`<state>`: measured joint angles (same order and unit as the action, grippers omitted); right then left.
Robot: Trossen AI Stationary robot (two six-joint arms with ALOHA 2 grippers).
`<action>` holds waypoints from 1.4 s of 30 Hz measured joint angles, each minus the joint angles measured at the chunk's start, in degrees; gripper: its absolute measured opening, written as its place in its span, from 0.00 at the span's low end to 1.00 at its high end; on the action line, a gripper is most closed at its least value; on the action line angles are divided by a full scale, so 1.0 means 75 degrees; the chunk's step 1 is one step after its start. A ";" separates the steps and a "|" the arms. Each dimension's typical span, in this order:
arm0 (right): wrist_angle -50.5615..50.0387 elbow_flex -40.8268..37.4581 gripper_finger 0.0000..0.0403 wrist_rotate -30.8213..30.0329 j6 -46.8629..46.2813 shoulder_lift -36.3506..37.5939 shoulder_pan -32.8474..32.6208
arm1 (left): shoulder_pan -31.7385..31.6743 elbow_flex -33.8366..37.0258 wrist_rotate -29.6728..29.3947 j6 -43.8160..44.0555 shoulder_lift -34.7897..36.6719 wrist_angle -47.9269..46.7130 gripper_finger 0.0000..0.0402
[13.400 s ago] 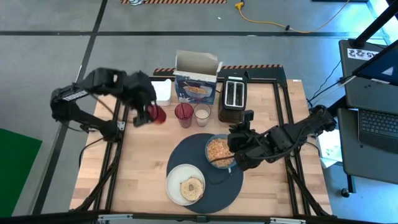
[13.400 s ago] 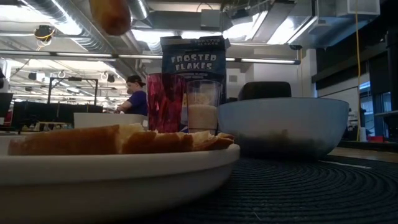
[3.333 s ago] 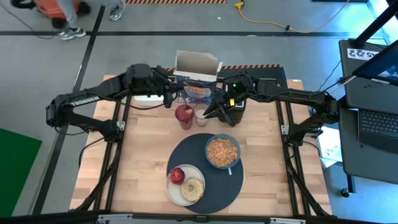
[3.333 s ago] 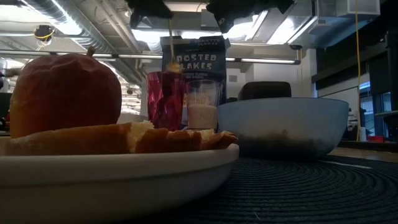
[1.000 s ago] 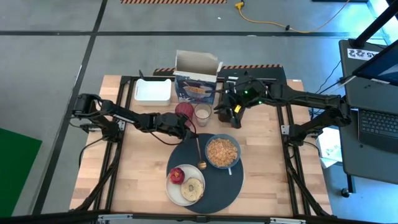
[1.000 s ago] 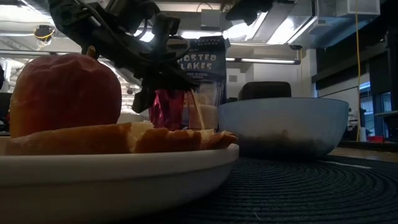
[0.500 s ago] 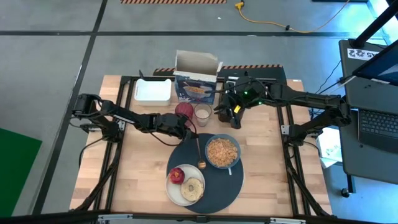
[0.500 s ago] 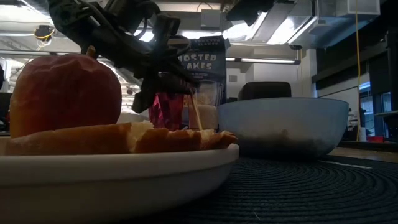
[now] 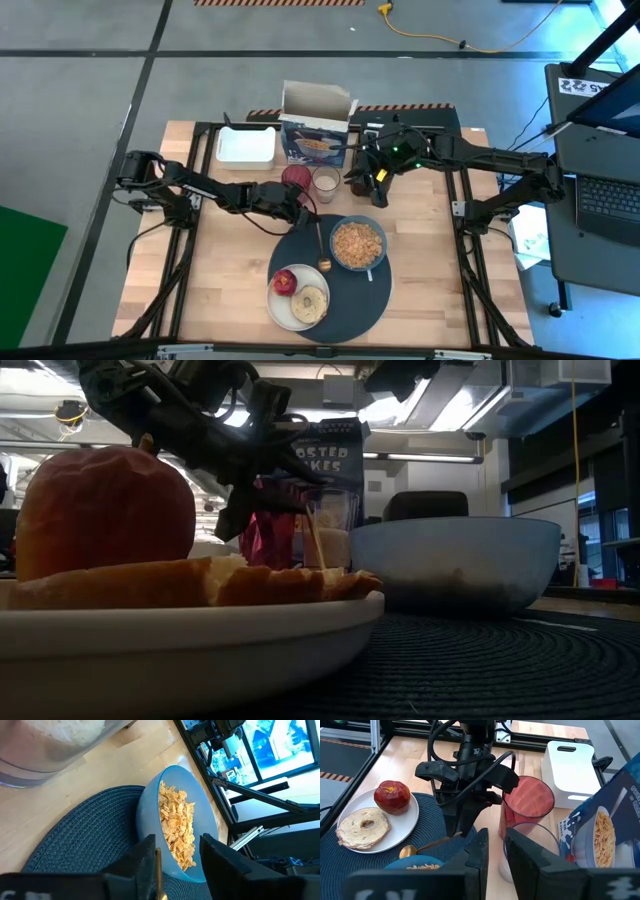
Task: Arrange a breakfast setting
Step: Put the gold spoon beside the blue bowl on the dark blue table mat, then return to Home Position
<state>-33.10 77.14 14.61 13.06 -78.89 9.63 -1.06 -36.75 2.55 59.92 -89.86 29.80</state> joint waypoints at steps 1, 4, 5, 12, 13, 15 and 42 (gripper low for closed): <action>0.0000 0.0000 0.17 0.0000 0.0000 0.0000 0.0000 | 0.0000 0.0000 0.0000 0.0000 0.0000 0.0004 0.37; 0.0000 0.0000 0.17 0.0001 0.0000 0.0000 0.0000 | 0.0000 0.0000 0.0002 -0.0004 0.0000 0.0060 0.42; 0.0000 0.0000 0.17 0.0003 0.0000 0.0000 0.0000 | 0.0000 0.0000 0.0009 0.0000 0.0000 0.0093 0.43; 0.0003 0.0000 0.17 0.0001 0.0000 -0.0003 0.0000 | 0.0000 0.0000 0.0017 0.0078 0.0000 0.0604 0.51; 0.0003 0.0000 0.17 0.0000 0.0000 -0.0003 0.0000 | 0.0000 0.0000 0.0015 0.0142 0.0000 0.0708 0.52; 0.0003 0.0000 0.17 0.0001 0.0001 -0.0001 0.0000 | -0.0003 0.0000 0.0017 0.0189 0.0000 0.0855 0.53; 0.3396 0.0012 0.17 -0.0099 -0.0109 -0.0009 -0.1161 | -0.0006 -0.0035 -0.0203 -0.0804 0.2816 0.1250 0.52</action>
<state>-7.63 77.23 13.87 12.24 -78.96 0.92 -1.10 -37.01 1.03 53.89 -68.75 39.17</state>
